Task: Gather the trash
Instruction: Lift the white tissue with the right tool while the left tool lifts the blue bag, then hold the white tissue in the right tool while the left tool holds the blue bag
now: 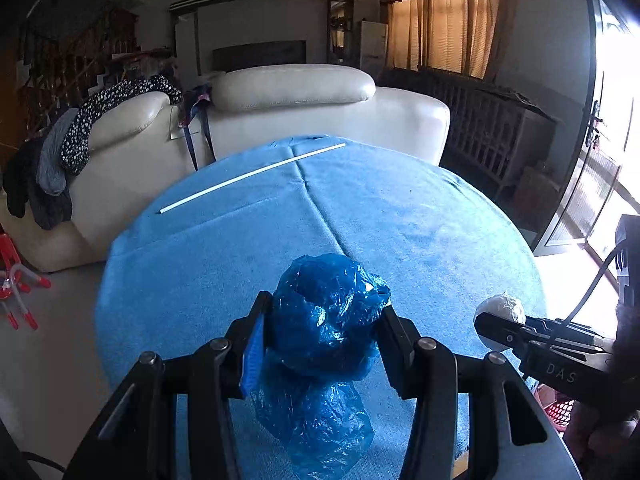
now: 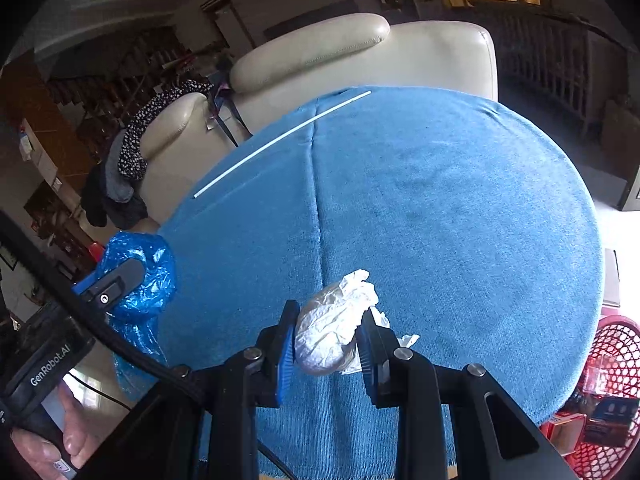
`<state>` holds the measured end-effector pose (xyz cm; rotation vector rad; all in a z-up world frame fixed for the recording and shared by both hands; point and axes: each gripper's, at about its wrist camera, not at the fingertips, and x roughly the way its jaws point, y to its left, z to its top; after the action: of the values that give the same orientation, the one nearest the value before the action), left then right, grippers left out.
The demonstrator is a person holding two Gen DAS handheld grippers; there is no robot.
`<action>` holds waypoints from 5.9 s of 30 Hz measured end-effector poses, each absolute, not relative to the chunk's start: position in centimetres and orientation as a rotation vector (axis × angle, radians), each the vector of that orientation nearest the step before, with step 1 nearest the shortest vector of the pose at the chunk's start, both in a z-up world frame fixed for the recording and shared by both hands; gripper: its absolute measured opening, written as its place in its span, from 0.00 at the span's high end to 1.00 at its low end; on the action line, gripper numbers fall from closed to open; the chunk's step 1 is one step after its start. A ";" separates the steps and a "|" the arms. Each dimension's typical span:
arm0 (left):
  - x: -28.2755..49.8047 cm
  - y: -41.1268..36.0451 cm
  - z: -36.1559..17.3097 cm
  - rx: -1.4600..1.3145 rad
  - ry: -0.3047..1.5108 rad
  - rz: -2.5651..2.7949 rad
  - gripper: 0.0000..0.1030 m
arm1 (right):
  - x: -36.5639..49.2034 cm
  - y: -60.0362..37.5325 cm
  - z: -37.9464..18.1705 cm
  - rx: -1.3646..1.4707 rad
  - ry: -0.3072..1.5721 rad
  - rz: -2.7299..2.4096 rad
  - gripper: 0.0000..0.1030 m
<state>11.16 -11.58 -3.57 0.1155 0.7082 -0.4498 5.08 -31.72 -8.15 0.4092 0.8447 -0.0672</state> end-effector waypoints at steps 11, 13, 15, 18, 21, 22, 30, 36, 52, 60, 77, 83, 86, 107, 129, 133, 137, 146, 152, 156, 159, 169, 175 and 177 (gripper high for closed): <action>9.5 -13.3 -2.5 0.152 0.678 -0.482 0.50 | 3.0 -33.4 -7.7 0.437 0.821 -0.082 0.71; 9.1 -13.6 -2.3 0.158 0.672 -0.486 0.50 | 2.7 -33.7 -7.6 0.444 0.815 -0.087 0.71; 8.9 -13.8 -2.2 0.161 0.668 -0.493 0.50 | 2.4 -34.0 -7.5 0.453 0.810 -0.090 0.71; 8.6 -14.1 -1.9 0.166 0.662 -0.498 0.50 | 2.0 -34.4 -7.3 0.458 0.802 -0.093 0.71; 8.2 -14.3 -1.5 0.171 0.651 -0.502 0.50 | 1.6 -34.6 -7.3 0.462 0.798 -0.092 0.71; 8.2 -14.5 -1.4 0.173 0.649 -0.503 0.50 | 1.5 -34.7 -7.3 0.461 0.798 -0.092 0.71; 7.2 -15.0 -0.8 0.184 0.629 -0.516 0.50 | 0.7 -35.3 -7.0 0.465 0.783 -0.105 0.71; 7.0 -15.0 -0.5 0.181 0.623 -0.519 0.50 | 0.1 -36.0 -6.8 0.469 0.779 -0.118 0.71; 5.8 -15.1 0.3 0.188 0.593 -0.537 0.50 | -0.7 -36.6 -6.1 0.464 0.753 -0.125 0.71; 6.1 -15.3 0.4 0.188 0.600 -0.547 0.50 | -1.3 -37.1 -6.0 0.471 0.741 -0.133 0.71; 6.5 -15.7 0.1 0.200 0.596 -0.559 0.50 | -1.8 -37.8 -6.2 0.487 0.738 -0.140 0.71; 6.4 -15.6 0.0 0.198 0.595 -0.560 0.50 | -1.7 -37.8 -6.3 0.488 0.740 -0.138 0.71; 6.3 -15.6 0.1 0.194 0.596 -0.562 0.50 | -1.8 -37.8 -6.2 0.486 0.735 -0.141 0.71; 6.0 -15.6 0.2 0.192 0.590 -0.566 0.50 | -2.1 -38.0 -5.9 0.492 0.724 -0.150 0.71; 5.9 -15.4 0.3 0.189 0.587 -0.573 0.50 | -2.2 -38.2 -5.9 0.495 0.720 -0.153 0.71; 6.0 -15.4 0.3 0.186 0.591 -0.571 0.50 | -2.1 -38.2 -5.9 0.494 0.720 -0.153 0.71; 6.0 -15.5 0.3 0.183 0.591 -0.573 0.50 | -2.1 -38.3 -5.9 0.493 0.720 -0.153 0.71; 5.9 -15.5 0.3 0.187 0.591 -0.576 0.50 | -2.3 -38.4 -5.9 0.497 0.717 -0.157 0.71; 5.9 -15.7 0.2 0.188 0.593 -0.576 0.50 | -2.4 -38.5 -6.1 0.505 0.716 -0.161 0.71; 5.8 -15.9 0.2 0.194 0.591 -0.580 0.50 | -2.3 -38.6 -6.1 0.506 0.717 -0.160 0.71; 6.0 -15.9 0.1 0.196 0.592 -0.581 0.50 | -2.3 -38.6 -6.2 0.508 0.717 -0.159 0.71; 6.0 -16.5 0.0 0.206 0.596 -0.588 0.50 | -2.4 -38.9 -6.3 0.515 0.706 -0.162 0.71; 5.7 -17.1 0.6 0.213 0.577 -0.594 0.50 | -3.8 -40.0 -5.8 0.536 0.674 -0.179 0.71; 5.6 -17.5 0.9 0.215 0.573 -0.597 0.50 | -4.6 -40.6 -5.6 0.543 0.660 -0.191 0.71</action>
<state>5.61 -17.54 0.86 0.2152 0.5731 -0.5967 -4.59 -40.57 -5.64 0.5427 0.6603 -0.1911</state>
